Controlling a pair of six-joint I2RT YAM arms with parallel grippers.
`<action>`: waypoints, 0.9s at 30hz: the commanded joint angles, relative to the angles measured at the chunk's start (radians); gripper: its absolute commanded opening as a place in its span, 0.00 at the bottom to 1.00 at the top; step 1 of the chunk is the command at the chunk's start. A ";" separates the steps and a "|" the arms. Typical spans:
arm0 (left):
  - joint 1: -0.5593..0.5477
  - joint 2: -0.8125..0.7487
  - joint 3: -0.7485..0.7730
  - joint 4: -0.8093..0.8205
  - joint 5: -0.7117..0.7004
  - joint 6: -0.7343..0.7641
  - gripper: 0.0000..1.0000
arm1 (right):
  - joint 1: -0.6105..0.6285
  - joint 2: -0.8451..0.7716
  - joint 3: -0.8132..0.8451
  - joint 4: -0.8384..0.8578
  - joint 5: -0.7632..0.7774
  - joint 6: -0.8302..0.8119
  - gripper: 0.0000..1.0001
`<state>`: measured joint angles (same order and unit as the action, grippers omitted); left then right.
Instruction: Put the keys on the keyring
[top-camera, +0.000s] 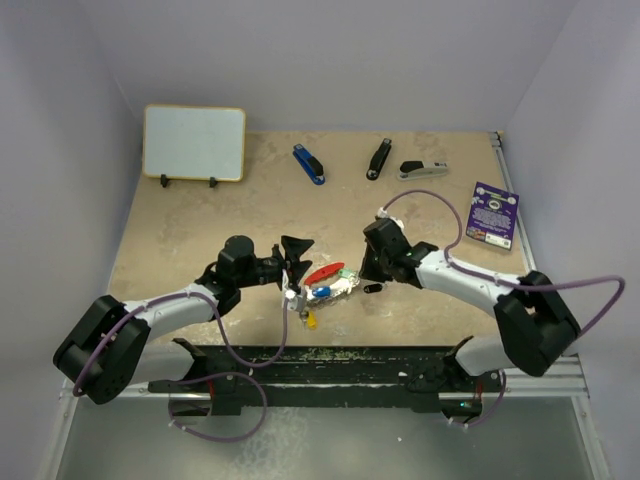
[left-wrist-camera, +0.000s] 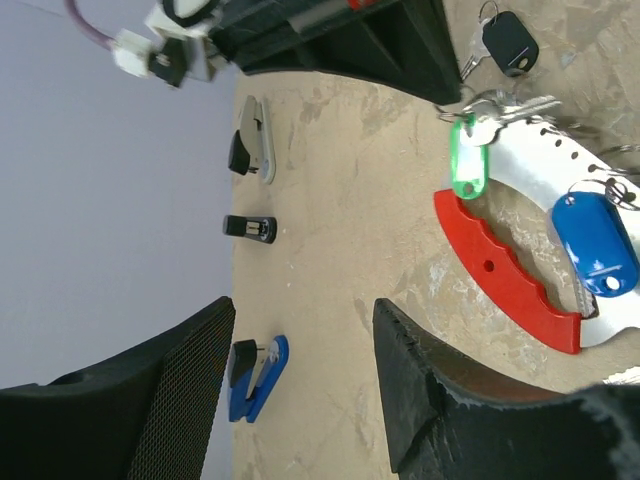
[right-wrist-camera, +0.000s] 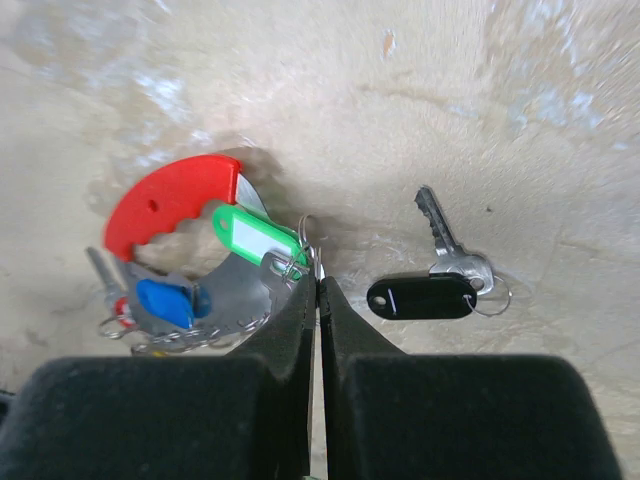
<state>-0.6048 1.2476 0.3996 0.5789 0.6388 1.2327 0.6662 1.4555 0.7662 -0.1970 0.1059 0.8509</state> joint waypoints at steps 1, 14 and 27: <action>-0.004 -0.018 0.012 0.012 0.022 -0.014 0.62 | -0.005 -0.144 0.058 -0.049 0.078 -0.086 0.00; -0.004 -0.014 0.035 0.003 0.055 -0.027 0.64 | -0.006 -0.353 0.083 -0.028 -0.001 -0.215 0.00; -0.005 -0.025 0.143 -0.167 0.191 -0.166 0.67 | 0.023 -0.295 0.135 0.074 -0.094 -0.124 0.00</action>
<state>-0.6048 1.2449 0.4427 0.4969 0.7341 1.1603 0.6750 1.1652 0.8471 -0.1905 0.0338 0.6830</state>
